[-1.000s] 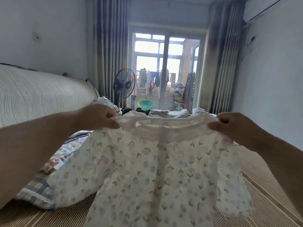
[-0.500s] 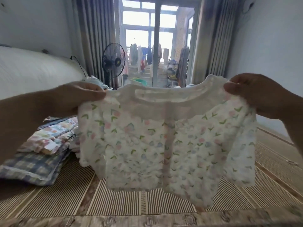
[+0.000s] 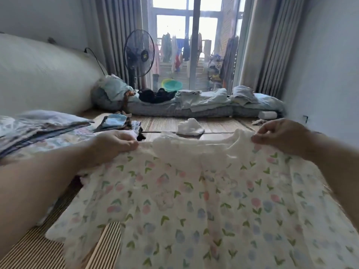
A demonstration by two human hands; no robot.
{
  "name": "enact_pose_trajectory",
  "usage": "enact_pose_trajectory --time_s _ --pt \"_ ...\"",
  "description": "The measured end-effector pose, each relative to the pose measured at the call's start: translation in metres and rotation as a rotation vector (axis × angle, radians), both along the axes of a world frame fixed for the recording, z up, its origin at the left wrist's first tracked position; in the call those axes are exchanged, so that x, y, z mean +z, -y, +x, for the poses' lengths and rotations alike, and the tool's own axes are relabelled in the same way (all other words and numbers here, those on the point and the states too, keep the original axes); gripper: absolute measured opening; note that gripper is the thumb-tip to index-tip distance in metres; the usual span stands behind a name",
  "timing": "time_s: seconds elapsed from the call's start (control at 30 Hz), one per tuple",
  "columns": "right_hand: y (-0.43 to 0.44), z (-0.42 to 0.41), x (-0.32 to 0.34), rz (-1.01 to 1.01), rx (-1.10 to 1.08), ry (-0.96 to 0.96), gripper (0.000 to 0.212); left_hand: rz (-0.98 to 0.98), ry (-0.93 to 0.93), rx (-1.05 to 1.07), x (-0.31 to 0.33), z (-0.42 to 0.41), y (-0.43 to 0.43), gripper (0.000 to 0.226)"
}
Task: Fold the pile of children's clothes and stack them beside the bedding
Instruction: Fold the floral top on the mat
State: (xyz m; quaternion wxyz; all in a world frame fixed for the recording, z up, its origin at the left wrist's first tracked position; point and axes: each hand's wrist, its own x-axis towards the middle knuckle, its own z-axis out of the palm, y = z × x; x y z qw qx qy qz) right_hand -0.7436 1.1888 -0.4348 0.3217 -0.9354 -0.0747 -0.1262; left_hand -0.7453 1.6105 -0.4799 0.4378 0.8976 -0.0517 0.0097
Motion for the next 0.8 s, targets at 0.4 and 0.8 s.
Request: enact_pose_trajectory --time_s 0.4,0.8 --pt "-0.025 0.197 -0.244 -0.503 -0.174 -0.250 0.023 0.669 -0.101 0.281 -0.205 0.162 0.055 0.020" --pt "0.079 0.128 -0.222 -0.428 -0.275 -0.580 0.066 0.507 -0.284 0.167 -0.198 0.121 -0.002 0.043"
